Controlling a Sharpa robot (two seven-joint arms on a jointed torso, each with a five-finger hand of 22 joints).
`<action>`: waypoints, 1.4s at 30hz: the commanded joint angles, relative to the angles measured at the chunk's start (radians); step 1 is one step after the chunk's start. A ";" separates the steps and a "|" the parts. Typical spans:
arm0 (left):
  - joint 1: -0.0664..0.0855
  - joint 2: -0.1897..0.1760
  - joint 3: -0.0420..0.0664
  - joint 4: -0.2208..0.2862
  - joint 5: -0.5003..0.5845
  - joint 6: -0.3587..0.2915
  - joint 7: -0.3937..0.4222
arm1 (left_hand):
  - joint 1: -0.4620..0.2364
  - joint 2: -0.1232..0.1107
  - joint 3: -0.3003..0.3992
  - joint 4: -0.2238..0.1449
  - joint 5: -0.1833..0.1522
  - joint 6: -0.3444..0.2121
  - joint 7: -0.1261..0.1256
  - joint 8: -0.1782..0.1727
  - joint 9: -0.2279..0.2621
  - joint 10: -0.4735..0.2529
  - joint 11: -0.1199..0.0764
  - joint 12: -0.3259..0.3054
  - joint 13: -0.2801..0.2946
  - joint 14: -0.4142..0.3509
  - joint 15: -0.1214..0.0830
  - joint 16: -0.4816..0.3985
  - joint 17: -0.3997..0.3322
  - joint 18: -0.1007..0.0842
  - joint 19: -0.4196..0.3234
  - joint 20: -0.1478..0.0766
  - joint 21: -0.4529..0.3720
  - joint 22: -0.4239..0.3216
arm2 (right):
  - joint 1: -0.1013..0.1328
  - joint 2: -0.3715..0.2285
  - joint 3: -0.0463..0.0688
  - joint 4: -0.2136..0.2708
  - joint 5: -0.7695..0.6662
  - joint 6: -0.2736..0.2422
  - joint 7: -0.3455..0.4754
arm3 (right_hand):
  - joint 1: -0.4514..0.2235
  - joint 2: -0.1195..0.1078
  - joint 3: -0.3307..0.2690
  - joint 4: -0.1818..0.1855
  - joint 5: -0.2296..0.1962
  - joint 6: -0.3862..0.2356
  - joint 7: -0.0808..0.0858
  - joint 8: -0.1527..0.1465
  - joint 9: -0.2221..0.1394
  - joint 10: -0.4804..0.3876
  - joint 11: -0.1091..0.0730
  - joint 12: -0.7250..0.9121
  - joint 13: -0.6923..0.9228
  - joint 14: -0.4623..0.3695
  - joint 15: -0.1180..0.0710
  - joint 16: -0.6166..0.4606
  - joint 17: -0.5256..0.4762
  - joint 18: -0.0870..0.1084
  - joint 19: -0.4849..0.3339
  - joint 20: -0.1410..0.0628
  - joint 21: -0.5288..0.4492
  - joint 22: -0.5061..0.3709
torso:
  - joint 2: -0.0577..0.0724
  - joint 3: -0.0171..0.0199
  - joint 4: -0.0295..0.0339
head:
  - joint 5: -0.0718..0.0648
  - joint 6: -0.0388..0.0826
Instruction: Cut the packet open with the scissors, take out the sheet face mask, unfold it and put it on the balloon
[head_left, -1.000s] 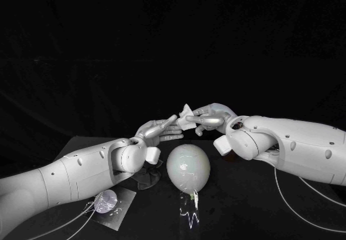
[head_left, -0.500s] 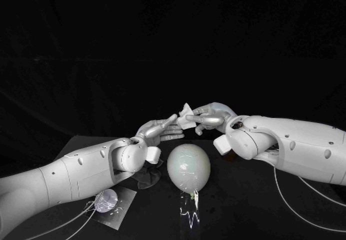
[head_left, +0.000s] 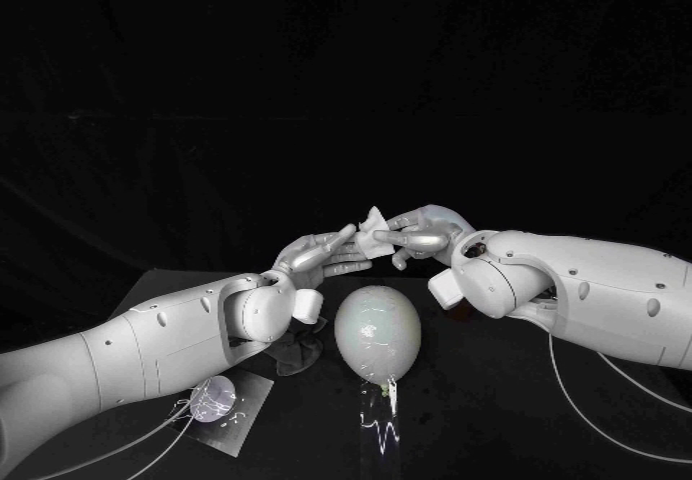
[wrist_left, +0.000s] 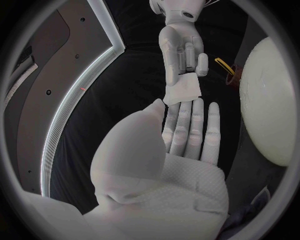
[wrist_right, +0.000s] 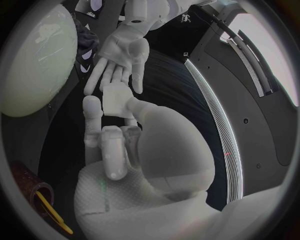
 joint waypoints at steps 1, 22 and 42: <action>0.001 0.003 0.001 0.003 0.012 0.038 0.030 | 0.026 0.007 0.016 -0.004 -0.004 0.005 -0.009 -0.002 0.001 0.000 -0.007 -0.007 0.000 -0.004 -0.004 0.001 0.002 0.019 -0.007 0.001 -0.007 0.001 | -0.001 0.001 0.000 -0.003 -0.012 -0.002 -0.007 | -0.001 0.008 0.003 0.000 0.003 0.006 0.001 0.021 0.014 0.093 -0.004 0.001 0.235 0.088 -0.004 0.004 0.224 0.010 0.006 0.000 0.004 0.039 | 0.000 -0.0004 -0.0004 | -0.001 0.000; 0.001 0.001 0.002 0.001 -0.012 0.024 0.008 | 0.055 -0.025 0.037 -0.011 -0.004 0.019 -0.010 0.008 0.009 0.018 -0.010 -0.007 -0.004 0.008 -0.010 0.013 0.009 0.018 0.007 0.001 -0.002 0.005 | -0.002 -0.004 0.000 0.010 0.003 0.000 -0.006 | -0.001 0.008 0.003 0.000 0.003 0.006 0.001 0.021 0.014 0.093 -0.004 0.001 0.235 0.088 -0.004 0.004 0.224 0.010 0.006 0.000 0.004 0.039 | 0.000 -0.0003 0.0004 | -0.001 -0.003; 0.002 0.001 0.001 0.001 -0.035 -0.004 -0.007 | 0.073 -0.064 0.029 -0.006 -0.003 0.031 -0.015 0.011 0.012 0.032 -0.018 -0.005 -0.003 0.015 -0.017 0.024 0.016 0.020 0.023 0.000 0.005 0.008 | -0.003 -0.008 0.000 0.014 0.003 0.000 -0.004 | -0.003 0.009 0.005 -0.002 0.003 0.006 0.001 0.022 0.015 0.093 -0.004 0.001 0.235 0.088 -0.004 0.004 0.224 0.011 0.005 -0.001 0.004 0.039 | 0.000 -0.0002 -0.0001 | -0.001 -0.004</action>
